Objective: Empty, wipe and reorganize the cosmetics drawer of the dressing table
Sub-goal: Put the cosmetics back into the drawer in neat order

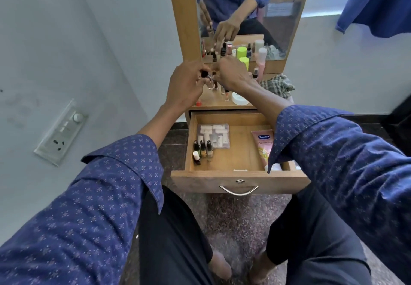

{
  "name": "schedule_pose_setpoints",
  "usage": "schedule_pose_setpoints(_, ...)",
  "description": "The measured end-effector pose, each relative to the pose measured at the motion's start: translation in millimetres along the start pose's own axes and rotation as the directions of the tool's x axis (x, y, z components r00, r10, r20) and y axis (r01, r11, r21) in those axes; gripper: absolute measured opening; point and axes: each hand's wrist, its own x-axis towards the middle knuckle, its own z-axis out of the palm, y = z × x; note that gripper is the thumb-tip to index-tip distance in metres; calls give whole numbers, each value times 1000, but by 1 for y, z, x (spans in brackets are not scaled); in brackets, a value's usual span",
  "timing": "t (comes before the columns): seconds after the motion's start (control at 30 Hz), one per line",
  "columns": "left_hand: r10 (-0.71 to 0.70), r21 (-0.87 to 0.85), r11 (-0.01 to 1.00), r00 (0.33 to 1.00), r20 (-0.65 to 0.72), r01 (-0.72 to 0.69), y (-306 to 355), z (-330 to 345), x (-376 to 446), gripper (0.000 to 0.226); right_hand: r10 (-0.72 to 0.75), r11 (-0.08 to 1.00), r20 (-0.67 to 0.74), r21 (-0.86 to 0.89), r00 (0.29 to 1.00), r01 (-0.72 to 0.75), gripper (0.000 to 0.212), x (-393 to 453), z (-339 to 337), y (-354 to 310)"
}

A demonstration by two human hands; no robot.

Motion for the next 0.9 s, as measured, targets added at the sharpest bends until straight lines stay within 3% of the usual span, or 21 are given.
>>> schedule_pose_setpoints(0.23, 8, -3, 1000, 1000, 19, -8, -4, 0, -20, 21, -37, 999, -41, 27, 998, 38, 7, -11, -2, -5)
schedule_pose_setpoints(0.53, -35, -46, 998, 999, 37, 36, 8, -10, -37, 25, -52, 979, -203, 181, 978, 90, 4, -56, -26, -8)
schedule_pose_setpoints(0.67, -26, -41, 999, 998, 66, 29, 14, -15, -51, 29, -56, 970, -167, 225, 984, 94, 5, -88, -29, -7)
schedule_pose_setpoints(0.9, -91, -85, 989, 961, 262, 117, 21, -10, -101, 31, -87, 977, 26, 198, 996, 80, 6, -153, -19, -15)
